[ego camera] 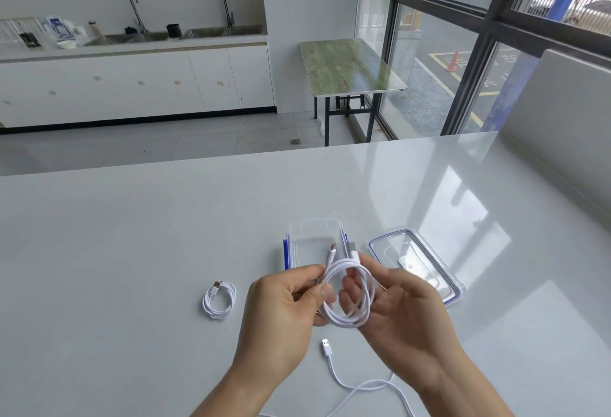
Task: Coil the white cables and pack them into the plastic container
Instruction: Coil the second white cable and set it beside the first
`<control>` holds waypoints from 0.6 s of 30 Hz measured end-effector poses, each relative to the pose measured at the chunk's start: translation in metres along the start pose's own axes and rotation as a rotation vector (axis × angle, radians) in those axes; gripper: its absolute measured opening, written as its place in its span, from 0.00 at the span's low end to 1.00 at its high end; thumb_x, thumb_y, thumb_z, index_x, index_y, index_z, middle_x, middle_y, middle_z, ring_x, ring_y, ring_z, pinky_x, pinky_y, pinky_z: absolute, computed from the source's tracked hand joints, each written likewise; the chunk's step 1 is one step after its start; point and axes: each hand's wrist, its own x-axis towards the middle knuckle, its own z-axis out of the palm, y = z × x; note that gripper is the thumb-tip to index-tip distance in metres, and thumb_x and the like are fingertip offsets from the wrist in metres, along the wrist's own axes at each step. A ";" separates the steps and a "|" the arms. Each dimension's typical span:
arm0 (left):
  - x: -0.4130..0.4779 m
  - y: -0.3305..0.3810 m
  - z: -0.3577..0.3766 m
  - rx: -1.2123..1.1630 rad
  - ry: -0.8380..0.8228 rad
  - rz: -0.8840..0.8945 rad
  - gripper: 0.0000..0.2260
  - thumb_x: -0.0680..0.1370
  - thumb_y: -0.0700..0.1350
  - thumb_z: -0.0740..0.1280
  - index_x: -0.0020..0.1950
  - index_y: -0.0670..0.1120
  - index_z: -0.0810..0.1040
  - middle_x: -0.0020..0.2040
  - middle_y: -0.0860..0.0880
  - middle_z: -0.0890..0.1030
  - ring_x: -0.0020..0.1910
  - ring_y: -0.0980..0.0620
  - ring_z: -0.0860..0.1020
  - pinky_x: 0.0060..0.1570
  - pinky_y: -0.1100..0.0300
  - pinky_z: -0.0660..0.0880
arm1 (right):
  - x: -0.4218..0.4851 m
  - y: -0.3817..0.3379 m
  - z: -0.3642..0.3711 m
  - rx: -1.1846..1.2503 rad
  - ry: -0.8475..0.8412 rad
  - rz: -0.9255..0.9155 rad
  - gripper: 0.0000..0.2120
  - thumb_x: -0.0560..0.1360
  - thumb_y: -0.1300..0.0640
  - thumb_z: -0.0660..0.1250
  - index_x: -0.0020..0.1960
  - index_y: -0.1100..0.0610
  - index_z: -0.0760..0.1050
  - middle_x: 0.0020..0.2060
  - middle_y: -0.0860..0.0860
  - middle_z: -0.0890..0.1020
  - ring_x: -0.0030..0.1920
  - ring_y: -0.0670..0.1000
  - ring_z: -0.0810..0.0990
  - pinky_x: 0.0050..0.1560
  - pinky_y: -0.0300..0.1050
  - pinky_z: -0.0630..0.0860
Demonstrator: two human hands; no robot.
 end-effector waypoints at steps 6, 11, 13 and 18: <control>0.000 -0.001 0.003 -0.107 0.007 -0.022 0.24 0.77 0.33 0.68 0.40 0.65 0.86 0.34 0.49 0.86 0.33 0.54 0.84 0.35 0.61 0.83 | 0.004 -0.003 0.008 -0.077 0.068 -0.112 0.04 0.73 0.61 0.72 0.47 0.59 0.84 0.41 0.54 0.83 0.40 0.51 0.83 0.48 0.47 0.83; 0.004 -0.005 -0.005 -0.140 0.107 -0.016 0.19 0.77 0.33 0.68 0.40 0.57 0.87 0.34 0.47 0.85 0.30 0.52 0.83 0.35 0.61 0.82 | 0.002 -0.010 -0.004 -0.010 0.229 -0.311 0.02 0.74 0.63 0.69 0.47 0.60 0.79 0.47 0.59 0.85 0.47 0.57 0.86 0.45 0.49 0.85; 0.004 -0.008 -0.007 -0.128 0.107 -0.032 0.16 0.77 0.34 0.68 0.41 0.53 0.87 0.33 0.48 0.85 0.30 0.51 0.82 0.35 0.61 0.82 | -0.003 -0.010 -0.006 -0.160 0.186 -0.434 0.03 0.74 0.62 0.70 0.47 0.58 0.79 0.46 0.60 0.85 0.47 0.57 0.85 0.44 0.46 0.84; 0.006 -0.011 -0.007 -0.134 0.106 -0.089 0.13 0.78 0.34 0.68 0.41 0.49 0.87 0.34 0.46 0.85 0.28 0.52 0.81 0.35 0.60 0.82 | -0.014 -0.011 -0.006 -0.499 0.125 -0.741 0.05 0.74 0.63 0.69 0.46 0.56 0.82 0.43 0.61 0.86 0.43 0.58 0.85 0.44 0.44 0.82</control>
